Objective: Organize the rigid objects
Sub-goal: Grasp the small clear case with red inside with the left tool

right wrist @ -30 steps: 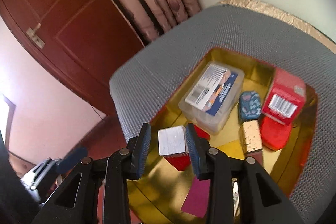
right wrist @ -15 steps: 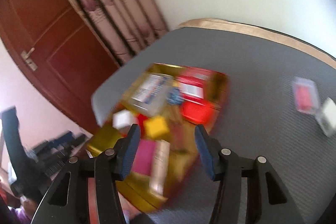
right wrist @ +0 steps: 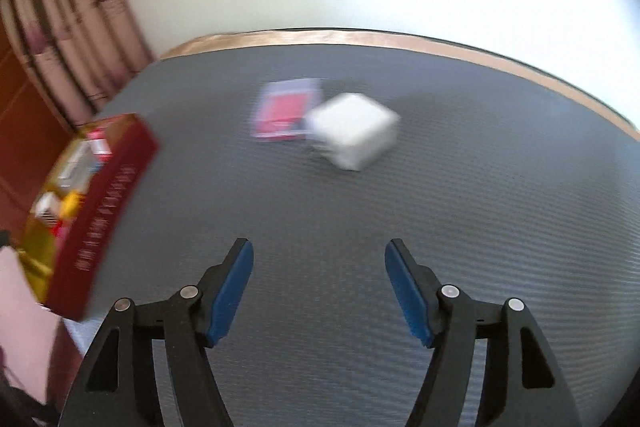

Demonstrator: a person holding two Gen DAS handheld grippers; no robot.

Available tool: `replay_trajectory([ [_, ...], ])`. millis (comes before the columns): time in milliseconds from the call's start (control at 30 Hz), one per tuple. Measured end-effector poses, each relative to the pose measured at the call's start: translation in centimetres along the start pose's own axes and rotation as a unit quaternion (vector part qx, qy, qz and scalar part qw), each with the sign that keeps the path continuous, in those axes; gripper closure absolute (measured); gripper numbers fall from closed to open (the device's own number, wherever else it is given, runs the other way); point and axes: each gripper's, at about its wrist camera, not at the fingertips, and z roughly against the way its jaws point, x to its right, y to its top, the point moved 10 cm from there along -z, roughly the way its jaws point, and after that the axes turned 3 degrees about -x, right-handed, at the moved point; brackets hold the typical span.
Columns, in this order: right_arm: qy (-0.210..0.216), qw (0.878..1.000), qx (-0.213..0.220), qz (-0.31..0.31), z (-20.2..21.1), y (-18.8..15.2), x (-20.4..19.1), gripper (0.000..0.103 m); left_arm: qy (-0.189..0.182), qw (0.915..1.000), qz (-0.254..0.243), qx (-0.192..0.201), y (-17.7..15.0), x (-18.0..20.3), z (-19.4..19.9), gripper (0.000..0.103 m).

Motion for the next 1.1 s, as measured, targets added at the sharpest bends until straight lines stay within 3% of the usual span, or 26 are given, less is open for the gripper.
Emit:
replay_trajectory([
  [167, -0.069, 0.998, 0.008, 0.009, 0.3, -1.1, 5.4, 0.024, 0.001, 0.9993, -0.034, 0.018, 0.4, 2.1, 1.5, 0.051],
  [333, -0.089, 0.996, 0.008, -0.004, 0.2, -2.2, 8.7, 0.022, -0.031, 0.9961, -0.082, 0.009, 0.4, 6.6, 2.2, 0.048],
  [467, -0.075, 0.997, 0.024, -0.021, 1.0, -1.7, 9.6, 0.009, -0.084, 0.9885, -0.126, -0.011, 0.9, 12.2, 2.8, 0.048],
  [700, -0.018, 0.998, 0.029, -0.046, 1.3, -1.9, 9.4, 0.008, -0.173, 0.9672, -0.177, -0.056, 4.2, 24.6, 2.0, 0.047],
  [900, 0.018, 0.998, 0.035, -0.046, 1.8, -2.0, 9.0, 0.007, -0.193, 0.9528, -0.206, -0.110, 7.3, 34.1, -2.8, 0.047],
  [1100, 0.055, 0.997, 0.038, -0.042, 1.9, -1.8, 8.2, 0.006, -0.199, 0.9454, -0.212, -0.148, 8.9, 39.7, -7.3, 0.047],
])
